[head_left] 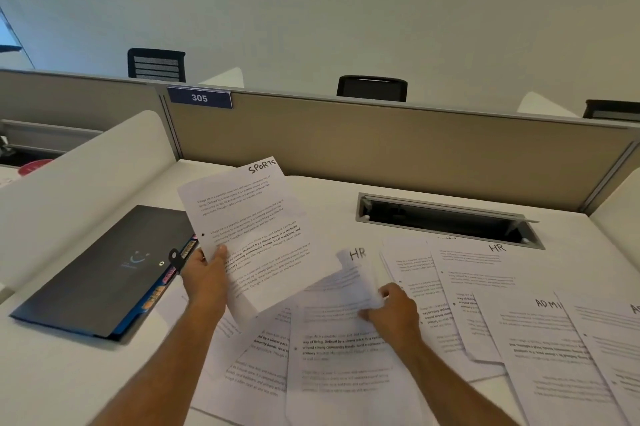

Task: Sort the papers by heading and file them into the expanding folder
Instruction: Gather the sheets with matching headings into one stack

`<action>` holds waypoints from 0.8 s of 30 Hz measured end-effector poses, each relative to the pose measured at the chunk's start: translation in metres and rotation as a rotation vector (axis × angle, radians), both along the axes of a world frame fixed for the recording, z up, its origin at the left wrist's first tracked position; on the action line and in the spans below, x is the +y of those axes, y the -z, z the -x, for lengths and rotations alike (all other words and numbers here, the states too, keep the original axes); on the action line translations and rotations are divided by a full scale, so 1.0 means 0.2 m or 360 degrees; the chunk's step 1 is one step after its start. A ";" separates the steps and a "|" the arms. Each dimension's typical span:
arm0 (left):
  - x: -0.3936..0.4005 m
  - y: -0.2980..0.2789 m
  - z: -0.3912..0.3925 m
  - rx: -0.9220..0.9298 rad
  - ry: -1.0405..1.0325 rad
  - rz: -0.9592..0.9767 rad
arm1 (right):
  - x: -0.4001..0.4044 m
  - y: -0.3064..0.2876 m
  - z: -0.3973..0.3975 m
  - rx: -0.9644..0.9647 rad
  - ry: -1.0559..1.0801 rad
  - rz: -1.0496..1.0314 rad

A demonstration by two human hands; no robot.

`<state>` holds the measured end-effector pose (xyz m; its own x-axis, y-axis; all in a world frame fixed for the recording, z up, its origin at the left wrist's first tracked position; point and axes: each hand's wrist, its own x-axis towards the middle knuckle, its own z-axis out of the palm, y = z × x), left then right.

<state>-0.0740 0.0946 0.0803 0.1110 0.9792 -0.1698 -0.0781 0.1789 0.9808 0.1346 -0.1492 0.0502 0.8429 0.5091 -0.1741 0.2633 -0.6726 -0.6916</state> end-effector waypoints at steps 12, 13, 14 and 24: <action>0.05 0.03 0.07 0.0016 -0.0032 -0.0049 | -0.25 -0.15 -0.55 -0.0323 0.0173 0.0483; 0.05 0.03 0.07 0.0019 -0.0024 -0.0054 | -0.28 -0.16 -0.57 -0.0382 0.0214 0.0540; 0.05 0.03 0.07 0.0022 -0.0019 -0.0057 | -0.31 -0.16 -0.58 -0.0468 0.0260 0.0629; 0.06 0.03 0.04 0.0040 -0.0143 -0.0099 | -0.14 0.07 0.08 -0.0785 -0.0986 0.0081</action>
<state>-0.0812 0.1059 0.0741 0.0190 0.9938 -0.1098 -0.0666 0.1108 0.9916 0.1194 -0.1772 0.0367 0.3947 0.9122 0.1102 0.8682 -0.3310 -0.3698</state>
